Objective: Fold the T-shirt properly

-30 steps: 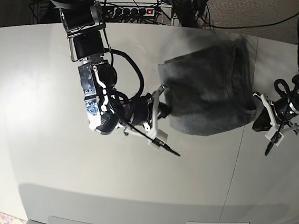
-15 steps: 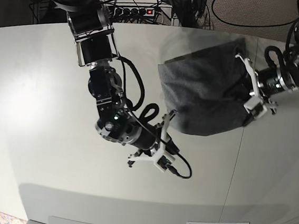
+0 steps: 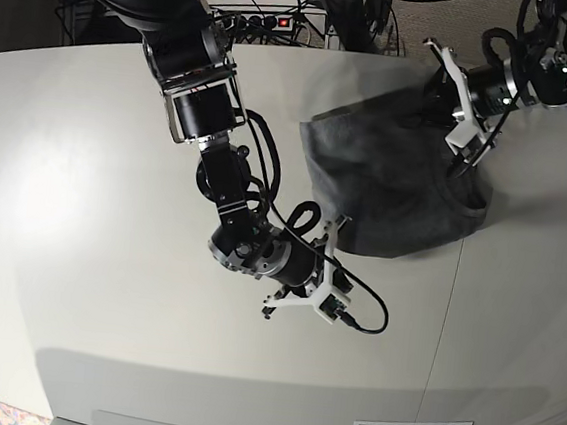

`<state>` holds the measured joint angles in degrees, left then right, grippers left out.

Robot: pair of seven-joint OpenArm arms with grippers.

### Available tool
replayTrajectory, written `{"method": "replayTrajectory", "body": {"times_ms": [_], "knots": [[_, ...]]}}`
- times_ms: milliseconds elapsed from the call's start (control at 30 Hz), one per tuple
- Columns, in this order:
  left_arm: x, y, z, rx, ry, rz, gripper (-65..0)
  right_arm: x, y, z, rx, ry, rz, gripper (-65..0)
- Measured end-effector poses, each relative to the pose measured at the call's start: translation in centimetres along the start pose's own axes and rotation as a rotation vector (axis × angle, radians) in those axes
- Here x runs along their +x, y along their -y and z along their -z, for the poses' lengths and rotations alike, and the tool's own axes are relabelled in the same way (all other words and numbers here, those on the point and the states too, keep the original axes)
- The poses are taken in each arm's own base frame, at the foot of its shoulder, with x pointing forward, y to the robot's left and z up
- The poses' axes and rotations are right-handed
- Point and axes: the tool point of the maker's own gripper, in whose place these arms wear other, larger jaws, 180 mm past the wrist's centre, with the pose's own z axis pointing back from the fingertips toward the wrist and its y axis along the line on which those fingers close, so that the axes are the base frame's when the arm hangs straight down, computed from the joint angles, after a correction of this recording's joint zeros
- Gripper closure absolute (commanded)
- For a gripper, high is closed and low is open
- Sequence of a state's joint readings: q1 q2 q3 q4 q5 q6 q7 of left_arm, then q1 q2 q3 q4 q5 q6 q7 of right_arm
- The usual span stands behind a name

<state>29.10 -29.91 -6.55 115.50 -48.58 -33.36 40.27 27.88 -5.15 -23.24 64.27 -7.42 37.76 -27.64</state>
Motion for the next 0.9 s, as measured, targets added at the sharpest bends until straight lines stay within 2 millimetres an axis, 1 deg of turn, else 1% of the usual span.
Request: {"method": "replayTrajectory", "body": {"times_ms": [100, 300, 400, 533, 667, 767, 833, 900], "knots": [[-1.2, 1.0, -0.1, -0.027, -0.019, -0.011, 0.0, 0.2, -0.3, 0.7, 0.014, -0.001, 0.009, 0.0], [-1.9, 0.3, 0.5, 0.028, -0.017, 0.011, 0.0, 0.4, -2.1, 1.6, 0.055, -0.006, 0.015, 0.0], [-2.7, -0.8, 0.6, 0.055, -0.011, -0.009, 0.0, -0.6, -2.9, 1.7, 0.073, -0.067, -0.013, 0.0], [-5.3, -2.3, 0.6, 0.091, -0.051, -0.061, 0.0, -1.3, -4.7, 2.0, 0.129, -0.127, -0.017, 0.0], [-7.2, -3.8, 0.5, 0.132, -0.091, -0.053, 0.0, -2.7, -6.2, 2.0, 0.168, -0.219, -0.036, 0.0], [-7.4, -4.3, 0.4, 0.148, -0.084, -0.033, 0.0, -4.0, -7.1, 1.8, 0.189, -0.287, -0.061, 0.0], [-7.6, -4.9, 0.0, 0.154, -0.082, -0.019, 0.0, -4.8, -7.4, 1.5, 0.208, -0.311, -0.041, 0.0], [-7.7, -5.8, -0.6, 0.171, -0.097, 0.019, 0.0, -5.4, -7.5, 1.1, 0.229, -0.325, -0.001, 0.0]]}}
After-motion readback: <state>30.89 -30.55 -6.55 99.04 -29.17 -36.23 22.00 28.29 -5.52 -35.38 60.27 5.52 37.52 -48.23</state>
